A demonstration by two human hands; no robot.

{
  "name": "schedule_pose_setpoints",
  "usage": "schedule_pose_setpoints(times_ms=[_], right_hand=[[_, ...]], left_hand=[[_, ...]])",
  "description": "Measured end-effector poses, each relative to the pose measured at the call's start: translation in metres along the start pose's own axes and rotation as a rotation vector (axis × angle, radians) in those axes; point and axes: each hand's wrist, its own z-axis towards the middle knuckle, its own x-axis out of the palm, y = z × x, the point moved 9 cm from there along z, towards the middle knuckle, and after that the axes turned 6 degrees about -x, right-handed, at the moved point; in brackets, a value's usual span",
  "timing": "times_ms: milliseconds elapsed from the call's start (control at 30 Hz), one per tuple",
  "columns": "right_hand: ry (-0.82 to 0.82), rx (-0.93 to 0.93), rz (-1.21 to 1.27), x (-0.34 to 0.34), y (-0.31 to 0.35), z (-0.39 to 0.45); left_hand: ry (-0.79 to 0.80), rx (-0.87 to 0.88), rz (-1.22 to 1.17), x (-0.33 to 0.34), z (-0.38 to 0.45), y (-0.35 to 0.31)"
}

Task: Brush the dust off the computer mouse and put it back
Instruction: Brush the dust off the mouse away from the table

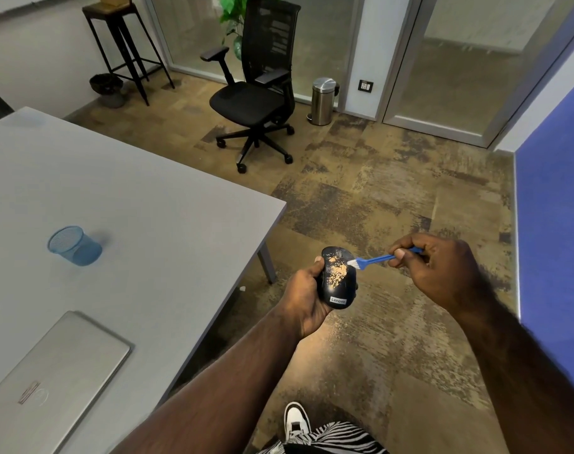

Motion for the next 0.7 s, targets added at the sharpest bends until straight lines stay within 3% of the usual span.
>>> schedule_pose_setpoints(times_ms=[233,433,600,700], right_hand=[[0.038,-0.01,0.023,0.0,0.002,-0.001],[-0.053,0.045,0.043,-0.001,-0.004,0.001],[-0.112,0.222,-0.018,0.004,-0.027,-0.001],[-0.157,0.294,0.109,0.002,-0.034,-0.005]], left_hand=[[-0.009,-0.003,0.009,-0.003,0.0,0.001],[-0.018,-0.01,0.042,0.005,-0.005,-0.001],[-0.018,-0.014,0.052,0.007,-0.01,0.0],[-0.016,-0.013,0.058,0.007,-0.011,-0.001]])
